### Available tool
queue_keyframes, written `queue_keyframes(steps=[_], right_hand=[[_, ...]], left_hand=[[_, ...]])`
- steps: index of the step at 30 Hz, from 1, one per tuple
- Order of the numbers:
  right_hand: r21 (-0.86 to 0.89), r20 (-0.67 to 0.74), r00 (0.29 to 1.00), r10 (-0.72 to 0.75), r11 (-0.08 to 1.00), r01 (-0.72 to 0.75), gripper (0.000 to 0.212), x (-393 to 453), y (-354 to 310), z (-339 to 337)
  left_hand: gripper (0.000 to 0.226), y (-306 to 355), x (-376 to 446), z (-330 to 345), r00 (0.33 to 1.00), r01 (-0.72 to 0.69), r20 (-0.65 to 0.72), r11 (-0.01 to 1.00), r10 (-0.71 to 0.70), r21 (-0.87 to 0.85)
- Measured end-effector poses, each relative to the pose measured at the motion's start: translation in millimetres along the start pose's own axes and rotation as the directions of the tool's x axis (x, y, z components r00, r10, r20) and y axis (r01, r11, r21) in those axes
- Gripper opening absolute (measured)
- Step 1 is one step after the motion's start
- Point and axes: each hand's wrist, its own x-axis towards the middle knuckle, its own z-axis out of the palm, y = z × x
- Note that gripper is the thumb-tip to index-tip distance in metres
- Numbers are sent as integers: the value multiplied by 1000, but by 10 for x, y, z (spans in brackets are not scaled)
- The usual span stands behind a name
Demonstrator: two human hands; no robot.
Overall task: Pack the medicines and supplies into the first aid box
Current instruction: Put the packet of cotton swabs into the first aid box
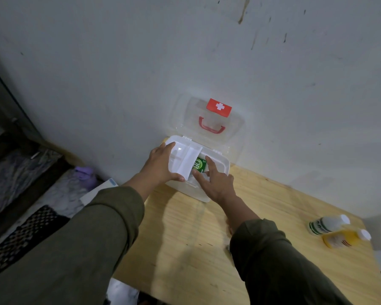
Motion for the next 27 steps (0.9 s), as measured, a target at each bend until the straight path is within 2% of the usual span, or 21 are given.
queue_keyframes(steps=[5,12,17,20,23,25,27], right_hand=[[-7,-33,999,13,1000,-14,64,29,-22,73],[-175,-54,992,-116,979,105,59,26,44,171],[-123,-58,985,-161,980,153,58,86,111,202],[-34,-59,980,-191,981,189,56,85,119,171],[61,-188,953,-237,966,252,55,21,125,65],[39,-281,927,-247,963,268,57,-19,141,-21],[-19,-377,895,-240,968,252,59,-62,213,-131]], left_hand=[[111,-3,10,11,1000,-2,5,1000,2,1],[114,-37,30,23,1000,-4,-1,1000,4,9],[113,-37,39,40,1000,-5,-5,1000,5,20],[113,-55,51,36,1000,-4,2,999,4,33],[106,-57,58,32,998,-56,-22,983,60,176],[96,-16,50,29,986,-122,-86,966,145,229],[86,104,77,53,957,-226,-135,952,257,206]])
